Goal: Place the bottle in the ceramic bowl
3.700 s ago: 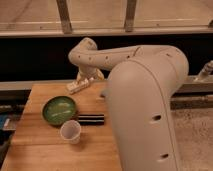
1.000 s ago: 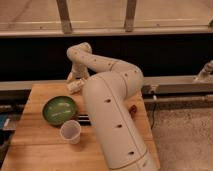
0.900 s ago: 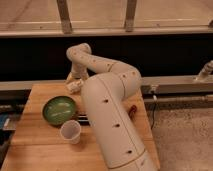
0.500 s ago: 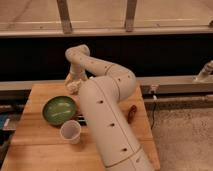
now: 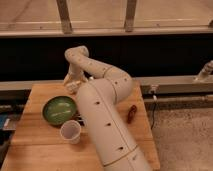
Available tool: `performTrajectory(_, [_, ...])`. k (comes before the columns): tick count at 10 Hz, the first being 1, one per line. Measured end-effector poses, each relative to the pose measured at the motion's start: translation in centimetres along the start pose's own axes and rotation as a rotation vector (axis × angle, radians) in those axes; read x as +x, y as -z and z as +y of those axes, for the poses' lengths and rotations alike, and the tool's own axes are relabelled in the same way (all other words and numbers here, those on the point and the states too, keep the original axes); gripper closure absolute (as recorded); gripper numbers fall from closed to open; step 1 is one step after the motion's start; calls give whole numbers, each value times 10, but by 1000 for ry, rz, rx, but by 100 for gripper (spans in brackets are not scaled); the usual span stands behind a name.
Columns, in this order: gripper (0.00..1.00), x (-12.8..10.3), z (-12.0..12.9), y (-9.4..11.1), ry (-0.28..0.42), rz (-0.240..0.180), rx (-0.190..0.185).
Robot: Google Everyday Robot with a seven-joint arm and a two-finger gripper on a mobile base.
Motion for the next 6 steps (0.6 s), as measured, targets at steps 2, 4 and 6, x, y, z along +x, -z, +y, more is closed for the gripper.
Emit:
performTrajectory(2, [20, -3, 0, -5, -27, -13, 15])
performTrajectory(4, [20, -3, 0, -5, -92, -70, 107])
performTrajectory(6, [20, -2, -4, -3, -151, -103, 160])
